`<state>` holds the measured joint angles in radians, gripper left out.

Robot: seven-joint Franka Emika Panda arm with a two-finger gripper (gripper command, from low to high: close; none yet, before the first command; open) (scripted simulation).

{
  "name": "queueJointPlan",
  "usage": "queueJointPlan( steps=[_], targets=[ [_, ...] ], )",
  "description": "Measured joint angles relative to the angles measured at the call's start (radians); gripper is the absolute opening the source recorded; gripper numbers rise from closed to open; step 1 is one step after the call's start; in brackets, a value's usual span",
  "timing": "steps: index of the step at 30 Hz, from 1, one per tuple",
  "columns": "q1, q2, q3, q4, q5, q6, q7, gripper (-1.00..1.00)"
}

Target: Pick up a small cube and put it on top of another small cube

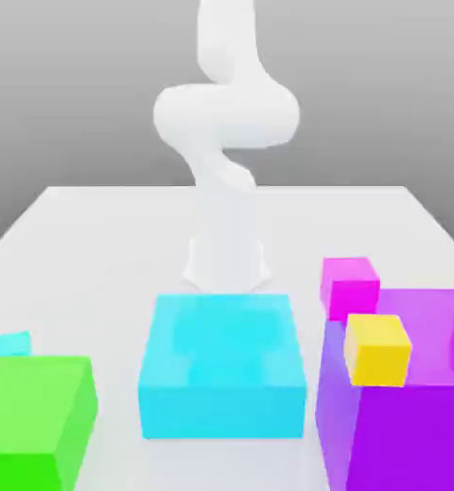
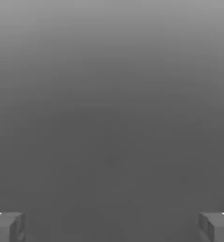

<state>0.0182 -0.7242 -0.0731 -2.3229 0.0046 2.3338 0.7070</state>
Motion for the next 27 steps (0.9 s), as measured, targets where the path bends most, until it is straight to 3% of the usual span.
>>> queueJointPlan(
  steps=[16, 22, 27],
  targets=[
    [0.066, 0.480, -0.469, -0.148, 0.136, 0.220, -0.675, 0.00],
    [0.011, 0.678, -0.574, -0.201, 0.253, 0.295, -0.972, 0.00],
    [-0.094, 0.835, -0.585, -0.246, 0.322, 0.360, -1.200, 0.00]
  ],
)
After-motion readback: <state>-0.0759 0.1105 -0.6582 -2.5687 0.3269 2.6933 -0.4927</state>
